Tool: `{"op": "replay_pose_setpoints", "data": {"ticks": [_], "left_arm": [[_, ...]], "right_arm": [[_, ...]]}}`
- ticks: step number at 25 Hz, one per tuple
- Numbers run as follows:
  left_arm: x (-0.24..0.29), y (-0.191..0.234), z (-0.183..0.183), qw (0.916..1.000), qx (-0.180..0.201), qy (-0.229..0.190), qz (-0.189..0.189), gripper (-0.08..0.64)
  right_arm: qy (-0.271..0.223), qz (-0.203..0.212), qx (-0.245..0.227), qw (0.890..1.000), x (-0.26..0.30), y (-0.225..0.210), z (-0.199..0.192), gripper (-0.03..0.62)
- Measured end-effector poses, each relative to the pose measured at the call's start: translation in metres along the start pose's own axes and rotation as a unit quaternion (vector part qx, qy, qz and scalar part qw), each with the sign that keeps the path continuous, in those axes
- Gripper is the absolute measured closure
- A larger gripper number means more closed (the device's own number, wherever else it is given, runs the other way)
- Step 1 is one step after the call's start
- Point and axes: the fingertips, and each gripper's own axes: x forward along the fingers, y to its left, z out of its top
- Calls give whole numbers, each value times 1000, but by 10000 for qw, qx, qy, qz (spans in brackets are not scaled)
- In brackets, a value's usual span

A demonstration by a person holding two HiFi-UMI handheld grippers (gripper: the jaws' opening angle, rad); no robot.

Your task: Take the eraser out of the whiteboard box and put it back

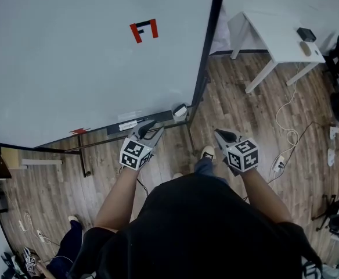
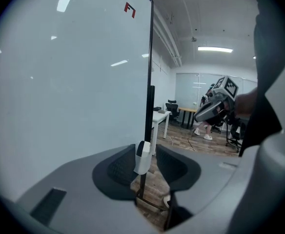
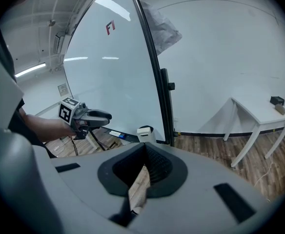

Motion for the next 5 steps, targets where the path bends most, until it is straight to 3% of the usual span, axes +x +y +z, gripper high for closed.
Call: {"op": "replay_pose_setpoints", "data": {"ticks": [5], "left_arm": [[-14, 1, -12, 10000, -81, 12, 16, 425]], "right_arm": [[7, -23, -9, 10000, 0, 9, -4, 598]]}}
